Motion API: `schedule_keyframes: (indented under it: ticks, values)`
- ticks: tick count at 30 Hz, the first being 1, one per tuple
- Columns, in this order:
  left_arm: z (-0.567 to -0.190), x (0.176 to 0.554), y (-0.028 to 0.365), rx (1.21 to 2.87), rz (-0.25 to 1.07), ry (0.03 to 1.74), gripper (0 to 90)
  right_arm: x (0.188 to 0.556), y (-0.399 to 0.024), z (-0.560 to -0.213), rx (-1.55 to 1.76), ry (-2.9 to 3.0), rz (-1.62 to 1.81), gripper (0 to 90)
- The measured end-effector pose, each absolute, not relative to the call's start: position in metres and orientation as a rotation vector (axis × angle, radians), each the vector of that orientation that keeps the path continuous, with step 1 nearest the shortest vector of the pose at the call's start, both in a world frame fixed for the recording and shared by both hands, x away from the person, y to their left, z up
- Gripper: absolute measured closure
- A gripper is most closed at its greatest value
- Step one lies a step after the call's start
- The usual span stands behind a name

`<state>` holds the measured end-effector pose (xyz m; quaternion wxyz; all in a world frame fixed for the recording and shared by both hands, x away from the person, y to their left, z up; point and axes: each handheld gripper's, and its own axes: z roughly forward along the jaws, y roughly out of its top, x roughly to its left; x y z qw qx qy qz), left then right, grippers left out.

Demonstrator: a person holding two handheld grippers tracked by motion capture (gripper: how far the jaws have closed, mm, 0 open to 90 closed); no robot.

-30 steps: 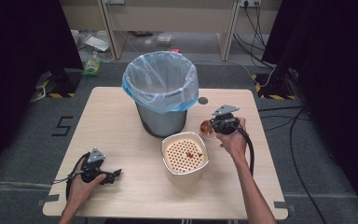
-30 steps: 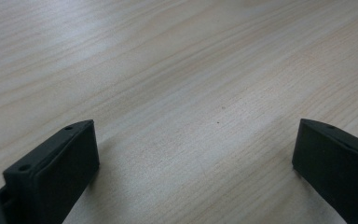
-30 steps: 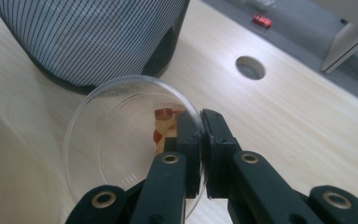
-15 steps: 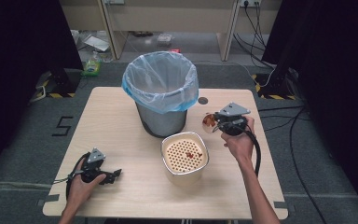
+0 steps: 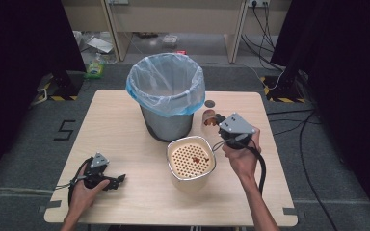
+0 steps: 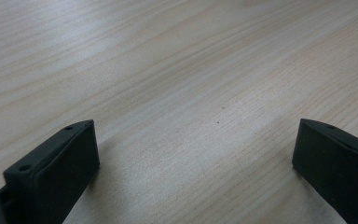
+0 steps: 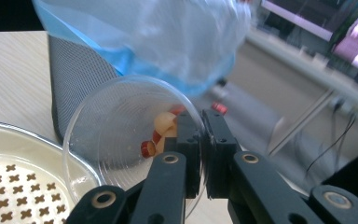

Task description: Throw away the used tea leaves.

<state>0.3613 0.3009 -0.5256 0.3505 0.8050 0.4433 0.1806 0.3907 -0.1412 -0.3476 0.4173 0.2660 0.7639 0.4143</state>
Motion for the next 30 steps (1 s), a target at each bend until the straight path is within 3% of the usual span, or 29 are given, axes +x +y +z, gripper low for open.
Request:
schedule_keyframes:
  ticks: [11,30]
  values:
    - [-0.526,0.361,0.301,2.083,0.470,1.152,0.0,0.357,-0.118,-0.361,0.459,1.728,0.892,86.9]
    - [-0.526,0.360,0.300,2.078,0.477,1.159,0.0,0.328,-0.090,-0.390,0.144,1.558,0.675,87.2]
